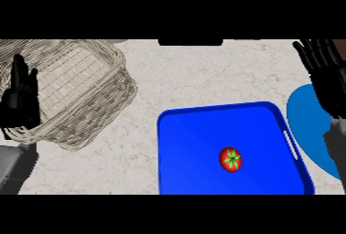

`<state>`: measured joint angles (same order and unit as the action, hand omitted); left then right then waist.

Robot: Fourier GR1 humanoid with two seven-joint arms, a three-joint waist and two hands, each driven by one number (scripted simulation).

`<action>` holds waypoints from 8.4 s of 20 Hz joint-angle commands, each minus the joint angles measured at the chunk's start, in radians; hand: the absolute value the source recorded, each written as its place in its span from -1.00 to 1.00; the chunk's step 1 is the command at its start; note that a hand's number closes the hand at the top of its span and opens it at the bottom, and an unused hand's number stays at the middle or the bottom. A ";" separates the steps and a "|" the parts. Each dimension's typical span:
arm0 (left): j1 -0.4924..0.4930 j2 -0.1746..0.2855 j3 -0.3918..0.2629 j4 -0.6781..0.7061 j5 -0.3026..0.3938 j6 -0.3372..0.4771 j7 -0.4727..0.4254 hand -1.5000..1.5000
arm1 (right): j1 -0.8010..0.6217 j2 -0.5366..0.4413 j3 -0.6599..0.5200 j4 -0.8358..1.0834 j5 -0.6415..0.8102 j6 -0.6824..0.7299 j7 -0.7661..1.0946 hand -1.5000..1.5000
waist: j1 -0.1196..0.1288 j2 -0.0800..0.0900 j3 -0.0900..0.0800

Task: Pick the tomato from the tray and place it in the plate

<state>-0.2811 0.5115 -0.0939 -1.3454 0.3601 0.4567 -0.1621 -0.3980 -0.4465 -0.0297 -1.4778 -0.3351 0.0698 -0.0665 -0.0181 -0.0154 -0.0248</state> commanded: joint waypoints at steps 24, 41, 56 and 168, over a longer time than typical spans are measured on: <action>0.187 -0.120 -0.148 -0.027 0.062 -0.253 0.338 0.00 | 0.306 -0.217 0.014 -0.069 0.285 0.022 -0.123 -1.00 | -0.011 0.020 0.019; 0.302 -0.158 -0.172 -0.174 0.012 -0.252 0.366 0.00 | 0.325 -0.298 0.266 -0.343 0.529 0.071 0.303 -1.00 | 0.020 0.014 0.020; 0.323 -0.194 -0.161 -0.216 -0.044 -0.251 0.409 0.00 | 0.354 -0.134 0.493 -0.414 0.703 0.018 0.494 -1.00 | 0.013 0.020 0.023; 0.445 -0.324 -0.010 -0.312 -0.195 -0.357 0.457 0.00 | 0.051 0.318 -0.757 0.251 1.408 -1.308 0.775 -1.00 | -0.033 0.016 0.024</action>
<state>0.1717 0.2410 -0.0879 -1.8461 0.1409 0.0974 0.2792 -0.3779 -0.1875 -0.8237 -1.1466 1.1576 -1.1304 0.7228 -0.0341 -0.0247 0.0297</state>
